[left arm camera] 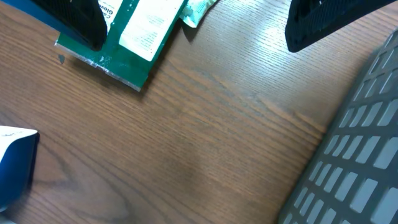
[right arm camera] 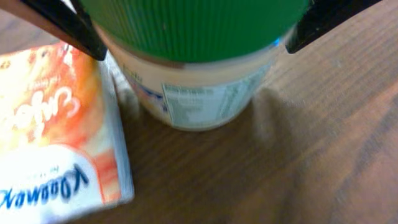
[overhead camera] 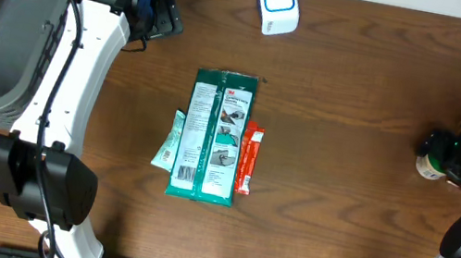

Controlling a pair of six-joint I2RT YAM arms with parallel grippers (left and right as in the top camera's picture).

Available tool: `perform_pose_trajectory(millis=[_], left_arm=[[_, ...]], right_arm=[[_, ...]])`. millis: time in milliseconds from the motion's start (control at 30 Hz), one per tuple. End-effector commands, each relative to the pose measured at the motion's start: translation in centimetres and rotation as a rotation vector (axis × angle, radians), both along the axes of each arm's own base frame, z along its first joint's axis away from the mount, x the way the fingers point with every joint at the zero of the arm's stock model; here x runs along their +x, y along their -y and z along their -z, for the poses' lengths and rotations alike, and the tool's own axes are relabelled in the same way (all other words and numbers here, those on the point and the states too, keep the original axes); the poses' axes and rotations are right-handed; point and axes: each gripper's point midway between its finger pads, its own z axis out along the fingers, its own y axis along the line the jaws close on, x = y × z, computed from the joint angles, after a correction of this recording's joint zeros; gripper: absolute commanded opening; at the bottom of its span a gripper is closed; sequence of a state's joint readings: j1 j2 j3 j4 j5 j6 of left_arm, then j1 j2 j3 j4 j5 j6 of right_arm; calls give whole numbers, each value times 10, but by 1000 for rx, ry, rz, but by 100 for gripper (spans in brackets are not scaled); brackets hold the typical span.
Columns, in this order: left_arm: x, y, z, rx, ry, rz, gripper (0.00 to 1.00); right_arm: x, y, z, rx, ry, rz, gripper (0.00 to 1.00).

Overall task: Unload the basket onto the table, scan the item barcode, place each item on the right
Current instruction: 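Carry the jar right and set it beside the tissue pack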

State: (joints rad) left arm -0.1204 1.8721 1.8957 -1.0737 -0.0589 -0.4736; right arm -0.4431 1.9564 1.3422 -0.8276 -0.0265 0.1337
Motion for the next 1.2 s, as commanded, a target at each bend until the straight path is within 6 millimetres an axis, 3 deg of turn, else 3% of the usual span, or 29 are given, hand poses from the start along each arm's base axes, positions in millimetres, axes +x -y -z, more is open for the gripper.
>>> perform_pose_trajectory(millis=[0,267,467,700,833,1000,1167], left_arm=[[1,-3,-1,15,1,-2,91],[1,-3,-1,15,1,-2,92],[1,-3,-1,15,1,-2,92],[1,-3,-1,15,1,-2,91],[1,-3,-1,15,1,-2,91],[1,-3,-1,15,1,-2,91],[1,-3,-1,15,1,-2,91]], right_arm=[[8,6,-38,-26,61,13,89],[6,3,-78,-51,136,11,95],[21,-37,-96,53,228,-108,72],[39,-82,-99,57,248,-233,65],[45,-109,-96,24,236,-313,48],[38,-109,-85,-108,152,-342,37],[23,-97,-67,-170,81,-330,36]])
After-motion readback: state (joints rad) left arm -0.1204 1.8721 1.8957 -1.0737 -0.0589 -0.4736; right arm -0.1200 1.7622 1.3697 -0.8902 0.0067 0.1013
